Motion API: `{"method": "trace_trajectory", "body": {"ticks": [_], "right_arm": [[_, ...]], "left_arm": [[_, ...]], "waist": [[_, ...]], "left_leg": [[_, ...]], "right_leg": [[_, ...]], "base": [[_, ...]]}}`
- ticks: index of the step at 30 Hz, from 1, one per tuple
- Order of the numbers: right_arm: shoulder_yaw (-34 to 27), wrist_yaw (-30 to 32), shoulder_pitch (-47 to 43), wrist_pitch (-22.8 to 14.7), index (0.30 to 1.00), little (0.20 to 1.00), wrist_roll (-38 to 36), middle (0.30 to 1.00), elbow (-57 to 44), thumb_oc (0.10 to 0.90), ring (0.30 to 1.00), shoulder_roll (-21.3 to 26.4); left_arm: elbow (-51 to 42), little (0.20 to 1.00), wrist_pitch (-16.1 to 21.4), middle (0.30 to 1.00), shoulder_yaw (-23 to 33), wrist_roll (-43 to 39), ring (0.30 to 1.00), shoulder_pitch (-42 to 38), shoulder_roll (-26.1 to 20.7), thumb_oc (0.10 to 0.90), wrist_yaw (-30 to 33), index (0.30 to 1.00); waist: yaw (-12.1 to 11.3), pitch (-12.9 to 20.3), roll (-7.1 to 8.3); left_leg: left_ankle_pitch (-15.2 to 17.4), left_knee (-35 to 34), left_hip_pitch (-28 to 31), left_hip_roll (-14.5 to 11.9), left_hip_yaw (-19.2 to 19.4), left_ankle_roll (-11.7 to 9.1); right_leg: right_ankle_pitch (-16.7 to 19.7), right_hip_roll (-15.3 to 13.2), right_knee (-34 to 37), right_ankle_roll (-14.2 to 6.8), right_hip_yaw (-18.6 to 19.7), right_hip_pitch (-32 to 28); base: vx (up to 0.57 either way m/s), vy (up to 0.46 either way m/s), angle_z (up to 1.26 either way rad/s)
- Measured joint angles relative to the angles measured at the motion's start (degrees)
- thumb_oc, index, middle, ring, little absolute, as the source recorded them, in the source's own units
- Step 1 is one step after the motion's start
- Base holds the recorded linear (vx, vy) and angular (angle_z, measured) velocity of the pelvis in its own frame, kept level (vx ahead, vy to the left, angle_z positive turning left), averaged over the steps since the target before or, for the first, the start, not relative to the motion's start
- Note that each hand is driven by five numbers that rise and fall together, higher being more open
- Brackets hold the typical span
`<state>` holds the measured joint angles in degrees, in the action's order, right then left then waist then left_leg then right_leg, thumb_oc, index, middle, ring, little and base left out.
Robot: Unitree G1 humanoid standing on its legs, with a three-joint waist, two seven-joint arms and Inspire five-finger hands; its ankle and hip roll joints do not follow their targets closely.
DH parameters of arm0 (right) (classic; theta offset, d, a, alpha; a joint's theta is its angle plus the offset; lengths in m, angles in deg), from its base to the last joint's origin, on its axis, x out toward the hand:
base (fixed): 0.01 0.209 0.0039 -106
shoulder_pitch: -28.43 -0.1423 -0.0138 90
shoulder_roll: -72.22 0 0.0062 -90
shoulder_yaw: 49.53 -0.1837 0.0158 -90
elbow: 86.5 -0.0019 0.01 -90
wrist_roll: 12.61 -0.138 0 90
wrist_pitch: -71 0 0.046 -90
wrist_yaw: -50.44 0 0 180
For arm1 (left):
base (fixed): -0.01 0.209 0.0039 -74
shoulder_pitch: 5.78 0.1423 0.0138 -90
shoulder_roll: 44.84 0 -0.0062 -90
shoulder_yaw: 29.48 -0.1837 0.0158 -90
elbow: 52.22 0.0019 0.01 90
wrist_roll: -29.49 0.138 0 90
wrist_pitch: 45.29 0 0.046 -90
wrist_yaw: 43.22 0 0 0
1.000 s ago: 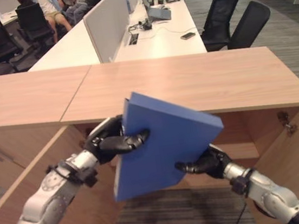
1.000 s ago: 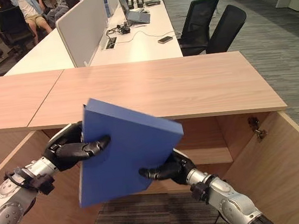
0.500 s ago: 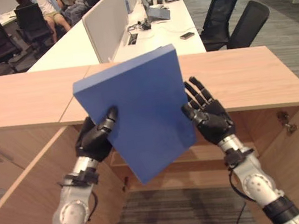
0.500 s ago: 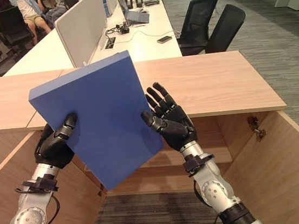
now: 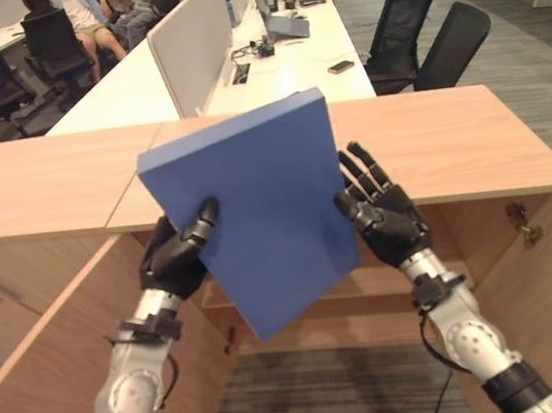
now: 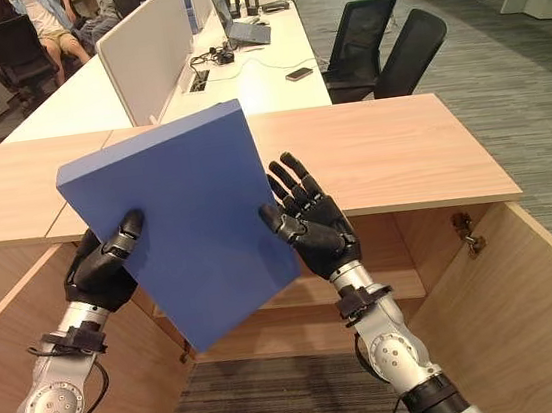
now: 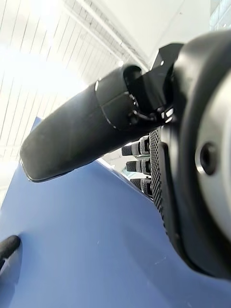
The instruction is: Put the empty folder in the office cabinet
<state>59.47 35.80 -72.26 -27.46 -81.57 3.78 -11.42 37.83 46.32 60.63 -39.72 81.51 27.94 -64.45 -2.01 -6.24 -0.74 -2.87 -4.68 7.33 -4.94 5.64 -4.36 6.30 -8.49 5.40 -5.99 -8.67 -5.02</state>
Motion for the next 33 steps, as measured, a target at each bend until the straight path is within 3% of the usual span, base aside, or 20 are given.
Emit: {"method": "trace_trajectory", "body": {"ticks": [3,6,11,15,24,33], "right_arm": [[1.6,0.0,0.7,2.0,0.900,0.900,0.4,0.900,0.0,0.800,0.900,3.7],[6.7,-0.1,1.3,8.5,0.900,0.900,3.9,0.900,0.3,0.800,0.900,10.5],[13.5,-0.5,2.0,13.6,0.900,0.900,5.5,0.900,0.7,0.800,0.900,15.7],[14.7,-1.2,2.0,15.6,0.900,0.900,6.0,0.900,0.7,0.800,0.900,16.4],[14.4,-1.4,2.0,15.7,0.900,0.900,6.0,0.900,0.7,0.800,0.900,16.4],[12.3,-1.4,2.0,15.7,0.900,0.900,6.0,0.900,0.7,0.800,0.900,16.2]], "left_arm": [[-0.4,0.300,-0.4,0.300,-0.8,0.4,0.300,0.0,-5.5,0.400,-1.1,0.300],[-1.1,0.300,-2.0,0.300,-2.1,6.5,0.300,0.0,-13.7,0.400,-3.6,0.300],[-2.0,0.300,-5.1,0.300,-6.5,9.9,0.300,0.0,-20.2,0.400,-6.2,0.300],[-3.0,0.300,-5.5,0.300,-7.6,11.4,0.300,-0.4,-22.0,0.400,-6.9,0.300],[-3.2,0.300,-5.5,0.300,-7.8,11.4,0.300,-1.0,-22.2,0.400,-6.9,0.300],[-3.0,0.300,-5.5,0.300,-6.8,11.6,0.300,-0.7,-19.0,0.400,-6.4,0.300]], "waist": [[0.0,0.0,0.15],[0.0,0.1,0.35],[-0.1,0.2,0.50],[0.0,0.2,0.66],[0.0,0.3,0.83],[0.0,0.4,1.02]], "left_leg": [[0.0,0.0,0.0,0.0,0.1,0.0],[0.0,-0.2,0.0,-0.1,0.1,0.0],[0.0,-0.2,0.0,-0.1,0.0,-0.1],[-0.1,-0.2,0.0,-0.1,0.0,-0.1],[-0.1,-0.2,0.0,-0.1,0.0,-0.1],[-0.1,-0.2,0.0,0.0,0.0,0.0]], "right_leg": [[0.0,0.1,0.0,0.0,0.0,0.0],[0.1,0.0,0.0,0.0,0.0,0.0],[0.1,0.0,0.0,0.0,-0.1,0.0],[0.1,0.0,0.0,0.0,-0.2,0.0],[0.1,0.0,0.0,0.0,-0.3,0.0],[0.1,0.0,0.0,0.0,-0.3,0.0]], "base": [[0.00,0.000,0.00],[0.00,0.000,0.00],[0.00,0.000,0.00],[0.00,0.000,0.00],[0.00,0.000,0.00],[0.00,0.000,0.00]]}}
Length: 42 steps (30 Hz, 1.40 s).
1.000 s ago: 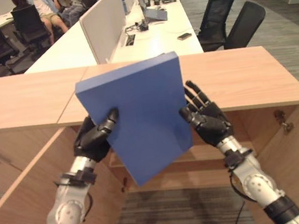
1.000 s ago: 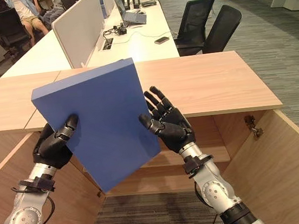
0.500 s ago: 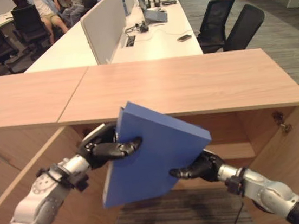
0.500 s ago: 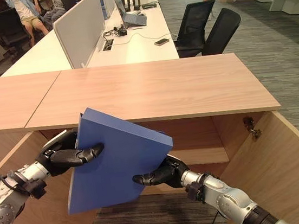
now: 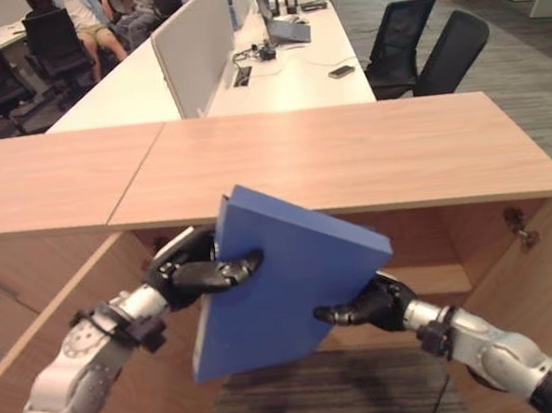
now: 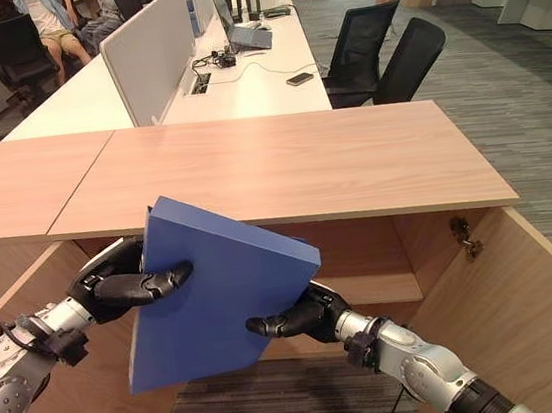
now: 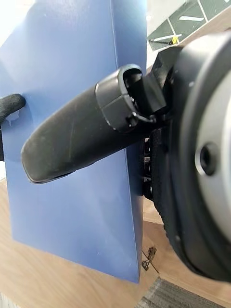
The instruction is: Put the empty folder in the office cabinet
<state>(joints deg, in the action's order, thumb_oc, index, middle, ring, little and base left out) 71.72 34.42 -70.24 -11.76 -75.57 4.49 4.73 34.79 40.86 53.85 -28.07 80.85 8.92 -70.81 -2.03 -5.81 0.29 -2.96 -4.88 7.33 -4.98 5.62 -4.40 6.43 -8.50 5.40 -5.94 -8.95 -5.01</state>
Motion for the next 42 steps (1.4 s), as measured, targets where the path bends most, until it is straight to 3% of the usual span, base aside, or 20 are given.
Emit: {"method": "trace_trajectory", "body": {"ticks": [3,4,6,7,9,10,11,34,35,36,38,39,42], "right_arm": [[-1.6,0.0,0.0,-0.3,0.900,0.900,0.0,0.900,0.0,0.800,0.900,-0.2],[-1.9,0.0,0.0,-0.7,0.841,0.841,0.0,0.841,0.0,0.761,0.841,-0.5],[-3.0,0.0,0.0,-1.1,0.862,0.862,0.1,0.862,0.0,0.775,0.862,-1.4],[-4.2,0.0,0.0,-2.0,0.834,0.834,0.1,0.834,0.0,0.756,0.834,-2.4],[-5.6,0.0,0.0,-2.5,0.702,0.702,0.1,0.702,0.0,0.668,0.702,-3.7],[-5.8,0.0,0.0,-3.3,0.575,0.575,0.1,0.575,0.0,0.584,0.575,-4.1],[-6.2,0.1,0.0,-3.5,0.300,0.300,0.1,0.300,0.0,0.400,0.300,-4.4],[-6.2,-1.0,0.0,-5.5,0.300,0.300,2.0,0.300,0.0,0.400,0.300,-7.3],[-6.3,-1.0,0.0,-5.5,0.300,0.300,2.0,0.300,0.0,0.400,0.300,-7.3],[-6.3,-1.2,0.0,-5.5,0.300,0.300,2.0,0.300,0.0,0.400,0.300,-7.1],[-6.0,-2.2,0.0,-5.2,0.300,0.300,2.0,0.300,0.0,0.400,0.300,-6.9],[-5.9,-2.5,0.1,-4.8,0.300,0.300,2.0,0.300,0.0,0.400,0.300,-6.7],[-5.7,-3.0,0.6,-3.7,0.300,0.300,2.0,0.300,0.0,0.400,0.300,-6.8]], "left_arm": [[0.0,0.300,0.0,0.300,0.7,0.0,0.300,0.2,2.0,0.400,0.9,0.300],[0.0,0.300,0.0,0.300,1.4,0.0,0.300,0.2,3.0,0.400,1.0,0.300],[0.0,0.300,0.0,0.300,2.3,0.0,0.300,0.3,3.9,0.400,1.2,0.300],[0.0,0.300,0.2,0.300,3.4,-0.2,0.300,0.3,4.8,0.400,1.2,0.300],[0.0,0.300,0.3,0.300,4.7,-0.2,0.300,0.3,6.0,0.400,1.3,0.300],[0.0,0.300,0.5,0.300,4.7,-0.3,0.300,0.3,6.4,0.400,1.3,0.300],[0.0,0.300,0.7,0.300,5.0,-0.4,0.300,0.3,6.6,0.400,1.3,0.300],[0.2,0.300,0.6,0.300,5.3,-2.8,0.300,0.7,9.6,0.400,2.4,0.300],[0.2,0.432,0.6,0.432,5.4,-2.8,0.432,0.7,9.8,0.488,2.4,0.432],[0.2,0.900,0.9,0.900,5.4,-2.7,0.900,1.0,9.9,0.800,2.4,0.900],[0.2,0.867,1.8,0.867,5.9,-2.3,0.867,2.2,10.6,0.778,2.5,0.867],[0.2,0.900,1.9,0.900,5.9,-2.2,0.900,2.5,10.8,0.800,2.6,0.900],[0.0,0.900,2.9,0.900,6.7,-0.4,0.900,3.9,11.3,0.800,3.2,0.900]], "waist": [[0.0,0.0,0.06],[0.0,0.1,0.12],[0.0,0.1,0.12],[0.0,0.1,0.15],[0.0,0.2,0.15],[0.1,0.2,0.17],[0.0,0.2,0.17],[0.0,0.3,0.21],[0.0,0.3,0.21],[-0.2,0.3,0.21],[0.0,0.3,0.21],[0.0,0.3,0.21],[0.0,0.3,0.21]], "left_leg": [[0.0,0.0,0.0,0.0,0.0,0.0],[0.0,0.0,0.0,0.0,0.0,0.0],[0.0,0.0,0.0,0.0,0.0,0.0],[0.0,0.0,0.0,0.0,0.0,0.0],[-0.1,0.0,0.0,0.0,0.0,0.0],[-0.1,0.0,0.0,0.0,0.0,0.0],[-0.1,0.0,0.0,0.0,0.0,0.0],[-0.1,0.0,0.0,0.0,0.0,0.0],[-0.1,0.0,0.0,0.0,0.0,0.0],[-0.1,0.0,0.0,0.0,-0.1,0.0],[-0.1,0.0,0.0,0.0,-0.1,0.0],[-0.1,0.0,0.0,0.0,-0.1,0.0],[-0.1,0.0,-0.1,0.0,-0.1,0.0]], "right_leg": [[0.0,0.0,0.0,0.0,0.0,0.0],[0.0,0.1,0.0,0.0,0.0,0.0],[0.0,0.1,0.0,0.0,0.0,0.0],[0.0,0.1,0.0,0.0,0.0,0.0],[0.0,0.1,0.0,0.0,0.0,0.0],[0.0,0.1,0.0,0.0,0.0,0.0],[0.0,0.1,0.0,0.0,0.0,0.0],[0.0,0.0,0.0,0.1,0.0,0.0],[0.0,0.0,0.0,0.1,0.0,0.0],[0.0,0.0,0.0,0.1,0.0,0.0],[0.0,0.0,0.0,0.1,0.0,0.0],[0.0,0.0,0.0,0.1,0.0,0.0],[0.0,0.0,0.0,0.1,-0.1,0.0]], "base": [[0.00,0.000,0.00],[0.00,0.000,0.00],[0.00,0.000,0.00],[0.00,0.000,0.00],[0.00,0.000,0.00],[0.00,0.000,0.00],[0.00,0.000,0.00],[0.00,0.000,0.00],[0.00,0.000,0.00],[0.00,0.000,0.00],[0.00,0.000,0.00],[0.00,0.000,0.00],[0.00,0.000,0.00]]}}
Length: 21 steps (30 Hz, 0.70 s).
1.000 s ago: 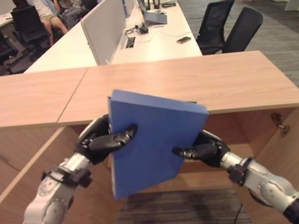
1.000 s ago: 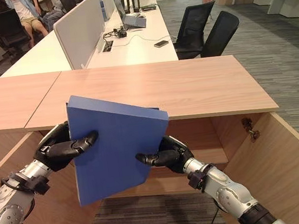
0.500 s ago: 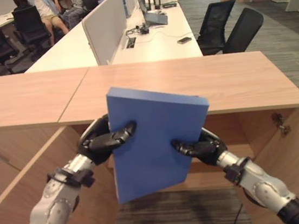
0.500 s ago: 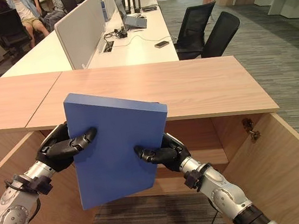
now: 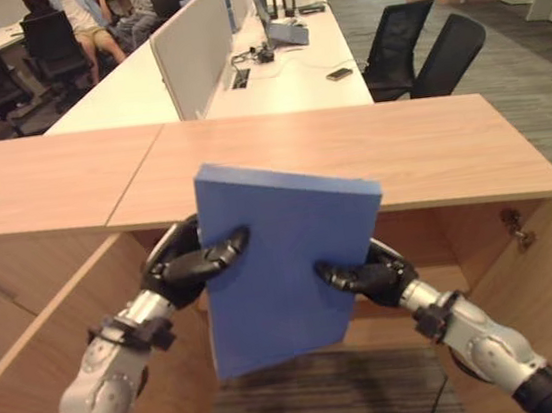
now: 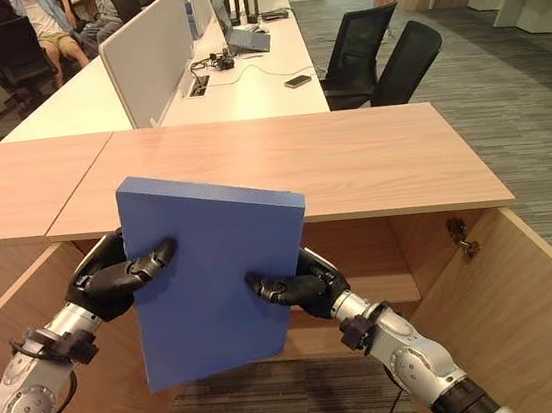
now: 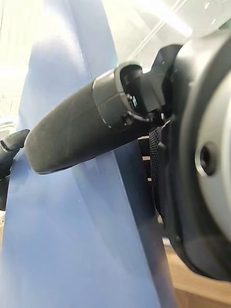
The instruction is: Put the empty folder in the office cabinet
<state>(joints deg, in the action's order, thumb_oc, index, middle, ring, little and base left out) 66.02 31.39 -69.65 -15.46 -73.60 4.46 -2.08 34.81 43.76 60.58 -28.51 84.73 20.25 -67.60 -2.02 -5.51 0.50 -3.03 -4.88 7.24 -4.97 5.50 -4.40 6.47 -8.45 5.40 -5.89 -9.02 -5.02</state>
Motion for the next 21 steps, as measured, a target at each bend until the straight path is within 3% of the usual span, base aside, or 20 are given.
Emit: {"method": "trace_trajectory", "body": {"ticks": [11,17,21], "right_arm": [[0.6,-0.6,5.4,3.7,0.300,0.300,0.5,0.300,0.1,0.400,0.300,-1.7],[0.3,-3.6,8.4,4.9,0.300,0.300,4.8,0.300,2.1,0.400,0.300,-2.0],[-1.1,-5.0,14.8,6.3,0.300,0.300,7.2,0.300,7.8,0.400,0.300,-2.3]], "left_arm": [[-0.5,0.900,1.6,0.900,2.8,5.8,0.900,6.4,6.4,0.800,1.6,0.900],[-0.5,0.900,3.0,0.900,5.6,11.0,0.900,12.0,7.3,0.800,1.5,0.900],[9.3,0.900,5.7,0.900,8.9,14.5,0.900,17.4,9.3,0.800,2.6,0.900]], "waist": [[-1.7,0.0,0.14],[-1.7,0.1,0.30],[-2.6,0.2,0.01]], "left_leg": [[0.0,0.0,-0.5,0.0,-0.9,0.0],[0.0,0.0,-0.7,-0.1,-1.3,0.0],[0.1,0.0,-1.4,0.0,-1.7,0.1]], "right_leg": [[-0.1,-0.1,0.0,0.0,-1.1,-0.1],[-0.5,-0.2,0.0,-0.1,-1.4,-0.1],[-0.7,-0.3,0.0,-0.3,-2.0,0.3]], "base": [[0.00,-0.002,0.03],[0.00,-0.003,0.05],[-0.01,-0.002,0.05]]}}
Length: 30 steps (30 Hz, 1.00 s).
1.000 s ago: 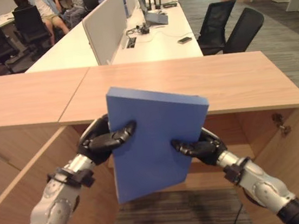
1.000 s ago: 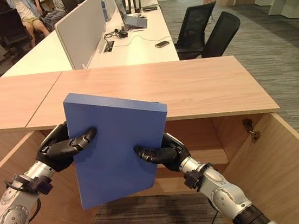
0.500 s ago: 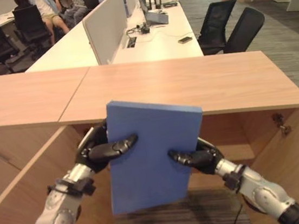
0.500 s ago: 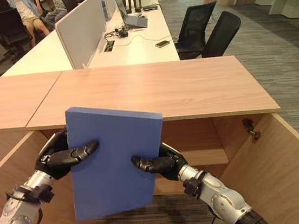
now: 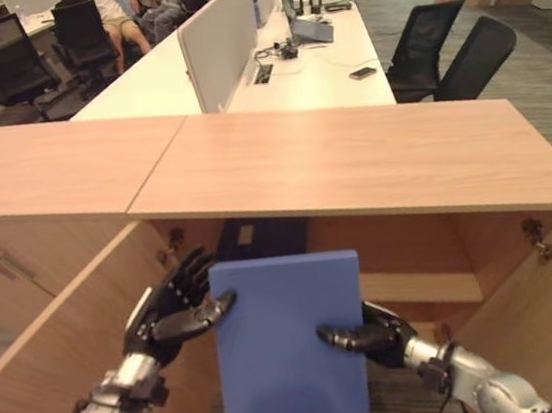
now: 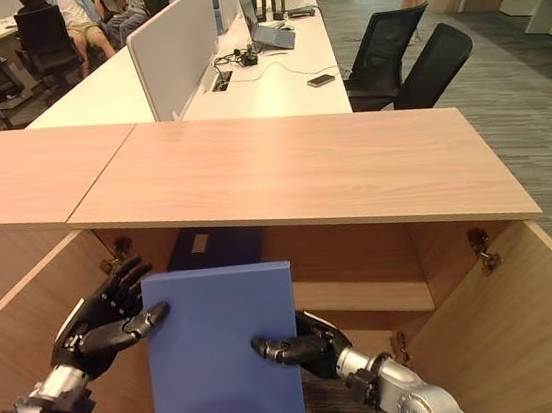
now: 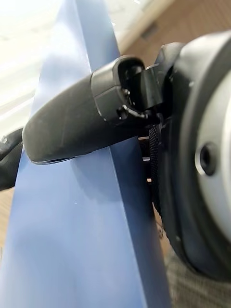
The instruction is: Put the empty folder in the office cabinet
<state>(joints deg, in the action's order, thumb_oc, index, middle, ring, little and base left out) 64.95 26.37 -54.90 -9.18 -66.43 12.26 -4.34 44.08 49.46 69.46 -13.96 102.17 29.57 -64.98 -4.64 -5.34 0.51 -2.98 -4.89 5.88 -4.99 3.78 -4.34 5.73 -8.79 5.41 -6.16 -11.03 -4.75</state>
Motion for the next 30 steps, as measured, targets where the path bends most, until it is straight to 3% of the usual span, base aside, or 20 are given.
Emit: {"method": "trace_trajectory", "body": {"ticks": [1,2,5,7,10,15,16,19,23,26,30], "right_arm": [[-0.9,0.0,1.6,0.1,0.300,0.300,-0.1,0.300,1.2,0.400,0.300,-0.7],[-4.9,-1.0,4.9,-0.6,0.300,0.300,-0.1,0.300,5.4,0.400,0.300,-4.5],[-10.5,1.6,5.9,-1.2,0.300,0.300,-0.1,0.300,16.7,0.400,0.300,-11.0],[-13.2,5.8,4.5,-2.6,0.300,0.300,-0.4,0.300,22.5,0.400,0.300,-14.2],[-15.7,8.8,3.5,-4.1,0.300,0.300,-1.8,0.300,23.1,0.400,0.300,-15.9],[-22.4,14.4,-6.7,-11.3,0.300,0.300,-11.0,0.300,25.4,0.400,0.300,-20.0],[-24.3,16.4,-11.5,-14.8,0.300,0.300,-14.3,0.300,26.5,0.400,0.300,-20.3],[-28.7,20.2,-24.4,-20.7,0.300,0.300,-18.9,0.300,32.5,0.400,0.300,-20.0],[-34.3,23.1,-36.0,-26.7,0.300,0.300,-24.2,0.300,37.7,0.400,0.300,-18.1],[-39.8,26.5,-47.5,-30.3,0.300,0.300,-28.8,0.300,45.4,0.400,0.300,-13.2],[-41.9,30.1,-54.9,-32.1,0.300,0.300,-32.1,0.300,53.3,0.400,0.300,-5.7]], "left_arm": [[3.2,0.900,0.1,0.900,2.0,1.4,0.900,1.0,1.5,0.800,0.8,0.900],[9.8,0.900,1.4,0.900,5.1,2.1,0.900,2.0,5.1,0.800,2.2,0.900],[19.4,0.900,1.4,0.900,4.5,6.0,0.900,2.6,9.9,0.800,5.3,0.900],[22.2,0.900,1.0,0.900,-0.2,8.0,0.900,3.2,11.2,0.800,6.1,0.900],[22.5,0.900,0.3,0.900,-4.4,9.7,0.900,3.1,11.2,0.800,6.2,0.900],[27.3,0.900,1.2,0.900,-12.0,16.9,0.900,-0.3,11.4,0.800,7.7,0.900],[28.4,0.900,1.9,0.900,-14.5,18.8,0.900,-0.8,11.4,0.800,8.1,0.900],[33.1,0.900,1.8,0.900,-20.4,22.1,0.900,-4.4,11.4,0.800,9.0,0.900],[34.2,0.900,1.9,0.900,-23.7,24.1,0.900,-6.0,11.5,0.800,9.8,0.900],[34.7,0.900,2.1,0.900,-27.8,24.9,0.900,-9.6,10.9,0.800,10.3,0.900],[33.7,0.900,3.2,0.900,-28.5,25.9,0.900,-11.0,9.9,0.800,10.3,0.900]], "waist": [[0.0,0.0,-0.06],[-0.1,0.0,-0.05],[-0.2,0.0,-0.07],[-1.0,0.0,-0.10],[-1.2,-0.2,-0.34],[-1.5,-0.5,-2.04],[-1.9,-0.6,-2.66],[-2.3,-1.7,-3.97],[-3.6,-4.2,-5.48],[-4.1,-7.2,-8.04],[-6.1,-9.7,-9.54]], "left_leg": [[0.0,0.0,-0.2,0.0,-0.1,0.0],[0.0,0.0,-0.2,0.0,-0.2,0.0],[-0.1,0.0,-1.0,0.1,-1.3,0.0],[-0.3,0.0,-1.4,0.1,-1.6,0.0],[-0.4,0.0,-2.2,0.1,-2.6,0.1],[-0.8,0.0,-4.3,-0.1,-3.1,-0.1],[-1.7,0.0,-6.0,0.0,-4.0,-0.1],[-3.3,0.2,-8.5,0.0,-4.3,-0.1],[-4.5,0.2,-11.3,0.2,-5.8,-0.2],[-5.8,0.2,-15.2,0.4,-7.4,-0.3],[-6.8,0.3,-18.3,0.4,-7.7,-0.1]], "right_leg": [[0.0,0.0,0.0,0.0,-0.4,0.1],[-0.2,-0.1,0.0,0.1,-0.5,0.0],[-0.6,-0.3,0.0,-0.3,-1.1,0.1],[-0.7,-0.3,0.0,-0.3,-1.5,0.2],[-0.7,-0.4,0.0,-0.3,-2.4,0.5],[-0.3,-0.3,0.0,0.1,-2.6,2.4],[0.1,-0.2,0.0,0.0,-3.6,3.3],[1.1,-0.1,0.0,0.1,-3.7,6.0],[1.5,0.0,0.0,0.3,-5.1,7.9],[2.4,-0.2,-0.1,0.3,-6.8,10.7],[3.0,-0.4,-0.4,0.6,-6.9,13.6]], "base": [[0.02,-0.004,0.04],[0.03,0.002,0.10],[0.02,-0.001,0.19],[-0.01,-0.003,0.13],[-0.02,-0.008,0.13],[-0.06,-0.014,0.05],[-0.13,-0.020,0.21],[-0.10,-0.001,0.13],[-0.13,0.011,0.15],[-0.08,0.003,0.29],[-0.04,0.009,0.04]]}}
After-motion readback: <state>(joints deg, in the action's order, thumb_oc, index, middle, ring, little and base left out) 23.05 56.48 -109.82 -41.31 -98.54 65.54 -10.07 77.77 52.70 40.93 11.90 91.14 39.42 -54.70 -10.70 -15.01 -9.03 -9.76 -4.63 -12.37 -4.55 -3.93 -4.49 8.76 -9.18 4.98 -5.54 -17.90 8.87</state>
